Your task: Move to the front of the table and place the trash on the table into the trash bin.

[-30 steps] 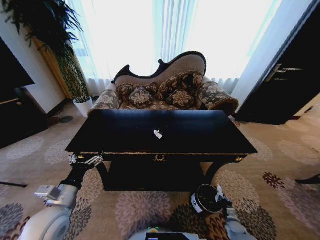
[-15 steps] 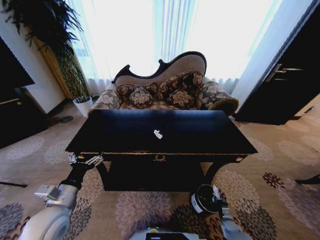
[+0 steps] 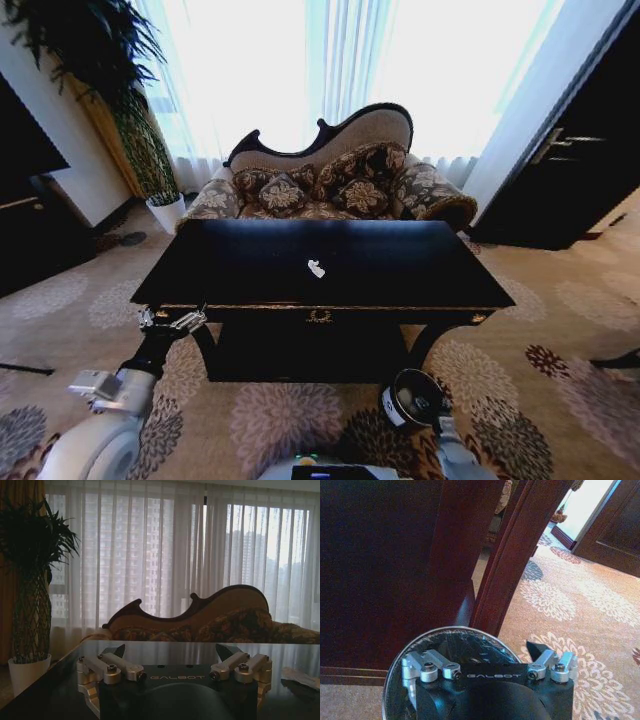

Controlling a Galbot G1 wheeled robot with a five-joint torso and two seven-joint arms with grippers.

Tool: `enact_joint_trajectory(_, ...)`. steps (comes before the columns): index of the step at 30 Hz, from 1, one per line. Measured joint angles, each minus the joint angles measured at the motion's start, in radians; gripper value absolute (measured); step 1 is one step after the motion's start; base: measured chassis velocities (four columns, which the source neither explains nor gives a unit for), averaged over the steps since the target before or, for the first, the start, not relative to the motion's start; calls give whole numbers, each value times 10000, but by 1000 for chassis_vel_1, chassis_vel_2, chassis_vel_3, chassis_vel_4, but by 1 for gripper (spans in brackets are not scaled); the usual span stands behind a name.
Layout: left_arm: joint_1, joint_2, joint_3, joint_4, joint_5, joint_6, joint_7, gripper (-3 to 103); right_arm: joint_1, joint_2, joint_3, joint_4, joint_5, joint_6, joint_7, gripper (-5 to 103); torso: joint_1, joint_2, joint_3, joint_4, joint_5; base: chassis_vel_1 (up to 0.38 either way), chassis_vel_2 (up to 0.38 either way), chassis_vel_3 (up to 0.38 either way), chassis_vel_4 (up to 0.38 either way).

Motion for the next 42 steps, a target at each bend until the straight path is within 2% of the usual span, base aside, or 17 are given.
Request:
enact_joint_trajectory(4, 0, 0, 0, 0, 0, 0, 0, 100, -212, 27, 4, 319, 14, -2, 14, 99, 0, 0, 0, 0, -2, 0, 0, 0, 0)
enact_joint_trajectory(6, 0, 0, 0, 0, 0, 0, 0, 100, -472, 84, 5, 692, 36, 9, 14, 100, 0, 0, 0, 0, 1, 0, 0, 0, 0)
enact_joint_trajectory(11, 0, 0, 0, 0, 0, 0, 0, 100, -1225, 235, 18, 1752, 181, 104, -4, 100, 0, 0, -1, 1, 1, 0, 0, 0, 0)
enact_joint_trajectory(19, 0, 0, 0, 0, 0, 0, 0, 100, -3525, 527, 157, 4763, 1594, 107, -441, 100, -1, 1, -1, -2, 1, 0, 0, 0, 0)
enact_joint_trajectory(26, 0, 0, 0, 0, 0, 0, 0, 100, -4881, 686, 467, 6795, 2083, 91, -551, 100, 0, 1, -2, -1, 0, 0, 0, 0, 0)
enact_joint_trajectory(29, 0, 0, 0, 0, 0, 0, 0, 100, -5877, 786, 844, 8281, 2236, 109, -558, 100, -1, 2, -2, 1, -1, 0, 0, 0, 0)
enact_joint_trajectory(34, 0, 0, 0, 0, 0, 0, 0, 100, -6854, 897, 1307, 9645, 2345, 196, -521, 100, -1, 1, -2, -1, 0, 0, 0, 0, 0)
enact_joint_trajectory(42, 0, 0, 0, 0, 0, 0, 0, 100, -7820, 1095, 2149, 12098, 2749, -135, -446, 100, 0, 1, -1, 0, 1, 0, 0, 0, 0)
